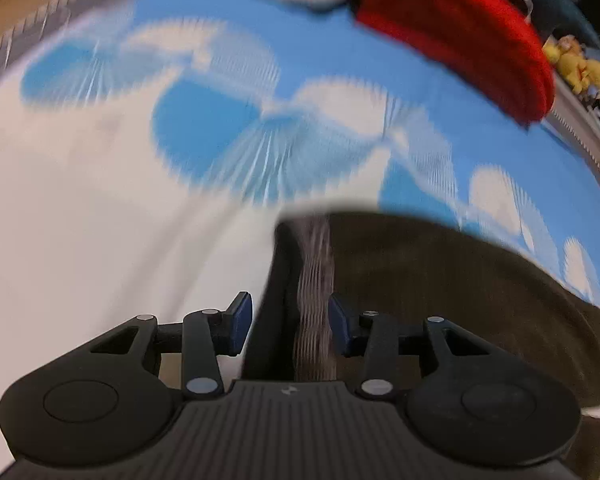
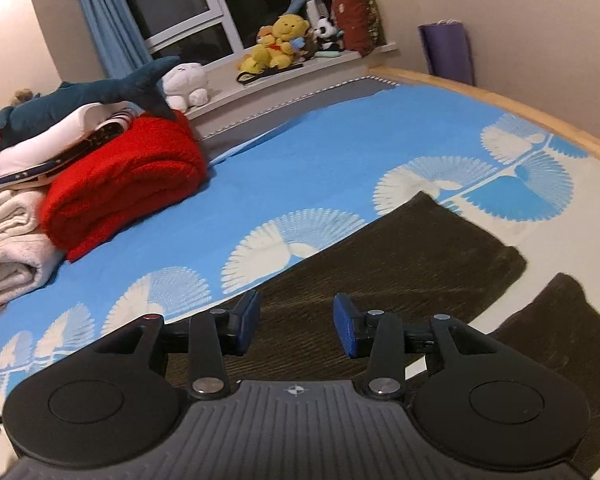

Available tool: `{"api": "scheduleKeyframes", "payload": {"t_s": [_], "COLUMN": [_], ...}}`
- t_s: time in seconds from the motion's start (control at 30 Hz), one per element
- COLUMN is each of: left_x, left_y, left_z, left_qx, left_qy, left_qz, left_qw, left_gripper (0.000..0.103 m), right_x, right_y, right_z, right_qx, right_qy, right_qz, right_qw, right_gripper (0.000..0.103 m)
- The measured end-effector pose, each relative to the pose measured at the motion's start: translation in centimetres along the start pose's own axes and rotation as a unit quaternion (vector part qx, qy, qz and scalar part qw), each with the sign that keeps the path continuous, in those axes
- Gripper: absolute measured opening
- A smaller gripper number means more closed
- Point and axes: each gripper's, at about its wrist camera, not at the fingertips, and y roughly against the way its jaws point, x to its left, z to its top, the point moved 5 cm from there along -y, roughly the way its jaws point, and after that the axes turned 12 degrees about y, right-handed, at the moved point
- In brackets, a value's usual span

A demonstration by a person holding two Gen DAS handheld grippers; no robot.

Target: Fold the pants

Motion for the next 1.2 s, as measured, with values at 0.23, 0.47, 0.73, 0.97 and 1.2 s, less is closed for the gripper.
{"api": "scheduleKeyframes", "payload": {"t_s": [0.23, 0.47, 0.73, 0.97, 1.2], "left_x": [3.1, 4.4, 6.0, 5.0, 2.9], "left_y": [2.3, -1.2, 2.3, 4.6, 1.4], "left_z": [-8.2, -12.8, -13.3, -13.3, -19.0], "left_qx": [0.044, 0.086, 0.085, 0.018, 0.115], "left_qy": [-0.079, -0.139, -0.163, -0.204, -0.311], "left_qz": [0.040, 0.050, 0.046, 0.032, 0.005], "left_qw": [0.9951, 0.9853, 0.9819, 0.9782, 0.9436], "left_gripper": [0.073, 0.049, 0.010, 0.022, 0.025], "right_x": [1.9, 3.4, 3.2, 2.2, 2.4], "right_y": [0.8, 1.7, 2.1, 1.4, 0.5], "right_z": [0.5, -0.6, -1.6, -3.0, -4.5], "right_qx": [-0.004, 0.011, 0.030, 0.064, 0.108], "right_qy": [-0.005, -0.002, 0.038, 0.062, 0.082], "right_qz": [0.051, 0.072, 0.061, 0.041, 0.041], "right_qw": [0.999, 0.997, 0.997, 0.995, 0.990], "right_gripper": [0.043, 0.043, 0.043, 0.043, 0.043]}}
